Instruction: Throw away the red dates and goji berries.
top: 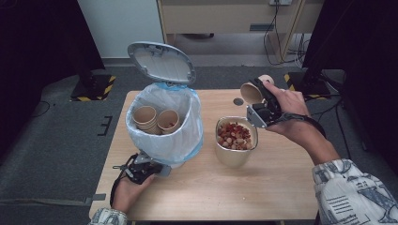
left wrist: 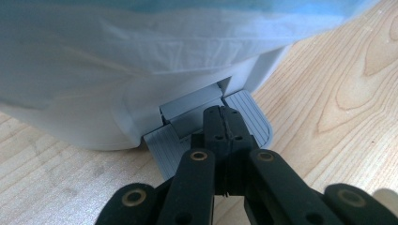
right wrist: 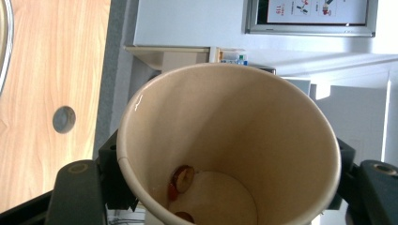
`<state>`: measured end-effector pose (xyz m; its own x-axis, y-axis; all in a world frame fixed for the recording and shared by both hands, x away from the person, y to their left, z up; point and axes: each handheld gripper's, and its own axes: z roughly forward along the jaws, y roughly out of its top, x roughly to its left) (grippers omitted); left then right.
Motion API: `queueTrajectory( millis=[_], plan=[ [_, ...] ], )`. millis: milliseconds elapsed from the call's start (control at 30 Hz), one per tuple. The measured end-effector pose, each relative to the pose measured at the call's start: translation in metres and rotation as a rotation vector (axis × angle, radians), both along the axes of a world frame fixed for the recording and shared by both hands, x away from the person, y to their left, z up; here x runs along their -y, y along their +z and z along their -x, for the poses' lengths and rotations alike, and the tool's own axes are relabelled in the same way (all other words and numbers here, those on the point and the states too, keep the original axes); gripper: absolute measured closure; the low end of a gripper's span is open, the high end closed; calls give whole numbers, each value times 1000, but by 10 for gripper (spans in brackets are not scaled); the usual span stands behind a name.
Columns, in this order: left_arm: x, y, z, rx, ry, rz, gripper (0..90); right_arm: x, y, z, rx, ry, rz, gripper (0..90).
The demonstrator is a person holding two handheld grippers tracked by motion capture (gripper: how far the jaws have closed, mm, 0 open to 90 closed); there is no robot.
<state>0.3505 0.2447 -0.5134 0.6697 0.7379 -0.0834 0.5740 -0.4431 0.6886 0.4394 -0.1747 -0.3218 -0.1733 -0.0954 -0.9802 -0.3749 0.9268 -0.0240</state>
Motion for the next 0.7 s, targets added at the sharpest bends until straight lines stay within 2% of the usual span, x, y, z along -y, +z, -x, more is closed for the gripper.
queueTrajectory(
  millis=[433, 700],
  plan=[
    [0, 0, 0, 0, 0, 1, 900, -6, -2, -4, -80, 14, -121, 282],
    [0, 0, 0, 1, -1, 1, 900, -5, -2, -8, -133, 13, -222, 281]
  ],
)
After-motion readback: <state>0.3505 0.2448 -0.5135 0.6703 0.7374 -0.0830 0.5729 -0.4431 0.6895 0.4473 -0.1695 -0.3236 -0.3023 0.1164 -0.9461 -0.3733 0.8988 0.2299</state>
